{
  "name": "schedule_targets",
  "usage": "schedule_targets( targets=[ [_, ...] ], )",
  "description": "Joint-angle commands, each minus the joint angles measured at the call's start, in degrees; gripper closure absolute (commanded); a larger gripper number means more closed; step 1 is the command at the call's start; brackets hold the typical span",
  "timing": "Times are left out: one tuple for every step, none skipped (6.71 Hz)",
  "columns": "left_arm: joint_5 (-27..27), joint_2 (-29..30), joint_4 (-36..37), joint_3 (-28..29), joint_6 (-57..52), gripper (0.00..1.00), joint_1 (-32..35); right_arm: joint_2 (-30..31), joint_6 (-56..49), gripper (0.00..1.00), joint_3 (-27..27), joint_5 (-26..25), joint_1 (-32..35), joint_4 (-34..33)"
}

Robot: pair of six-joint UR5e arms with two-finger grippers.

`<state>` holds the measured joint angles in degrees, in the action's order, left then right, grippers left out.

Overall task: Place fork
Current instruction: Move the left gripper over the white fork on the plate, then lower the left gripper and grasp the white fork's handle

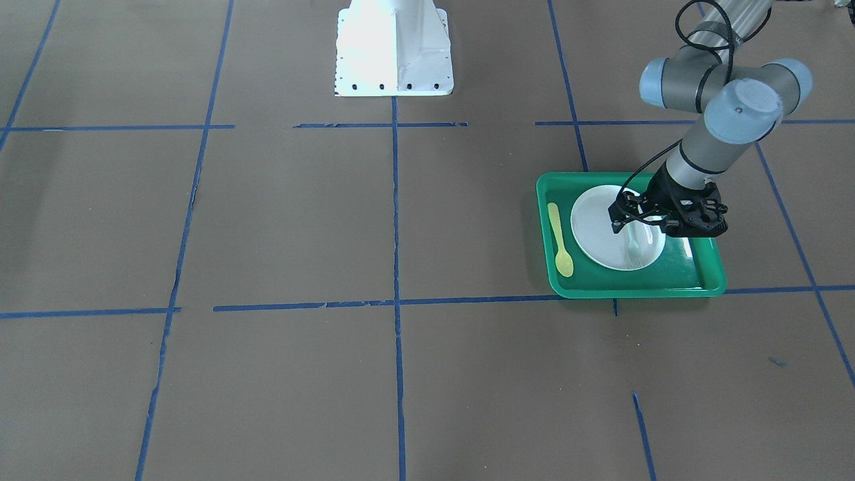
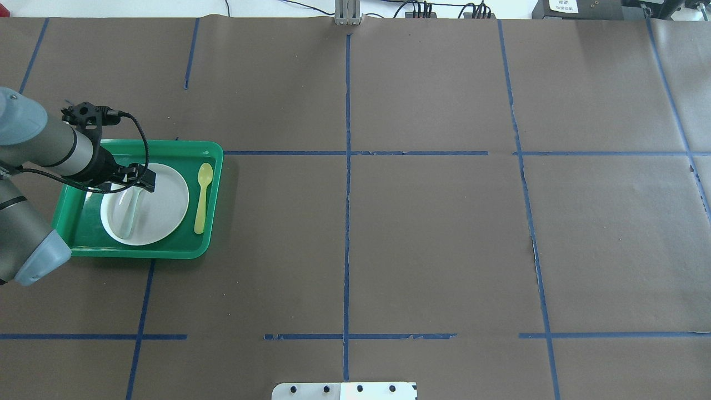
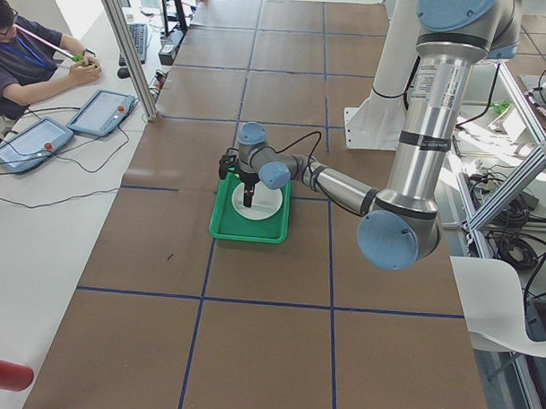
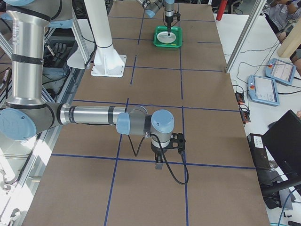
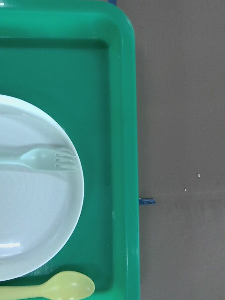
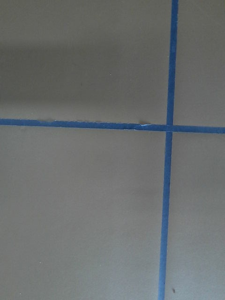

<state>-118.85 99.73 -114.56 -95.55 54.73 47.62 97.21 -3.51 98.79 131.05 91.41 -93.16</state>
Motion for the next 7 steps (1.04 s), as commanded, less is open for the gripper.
schedule_targets(
  targets=[
    [0.29, -0.15, -2.16, 2.03, 1.78, 0.02, -1.65, 0.0, 0.08, 0.0, 0.0, 0.0, 0.0, 0.0],
    [0.2, -0.15, -2.25, 2.38, 1.61, 0.06, -1.65, 0.0, -0.01, 0.0, 0.0, 0.0, 0.0, 0.0],
    [0.28, -0.24, -2.16, 2.47, 1.61, 0.08, -1.65, 0.0, -0.01, 0.0, 0.0, 0.0, 0.0, 0.0],
    [0.29, -0.32, -2.16, 2.48, 1.43, 0.12, -1.65, 0.0, 0.08, 0.0, 0.0, 0.0, 0.0, 0.0],
    [0.29, -0.32, -2.16, 2.65, 1.52, 0.17, -1.74, 0.0, -0.01, 0.0, 0.0, 0.0, 0.0, 0.0],
    [0.29, -0.32, -2.07, 2.74, 1.43, 0.2, -1.65, 0.0, -0.01, 0.0, 0.0, 0.0, 0.0, 0.0],
    [0.29, -0.32, -2.07, 2.83, 1.43, 0.26, -1.74, 0.0, 0.08, 0.0, 0.0, 0.0, 0.0, 0.0]
  ],
)
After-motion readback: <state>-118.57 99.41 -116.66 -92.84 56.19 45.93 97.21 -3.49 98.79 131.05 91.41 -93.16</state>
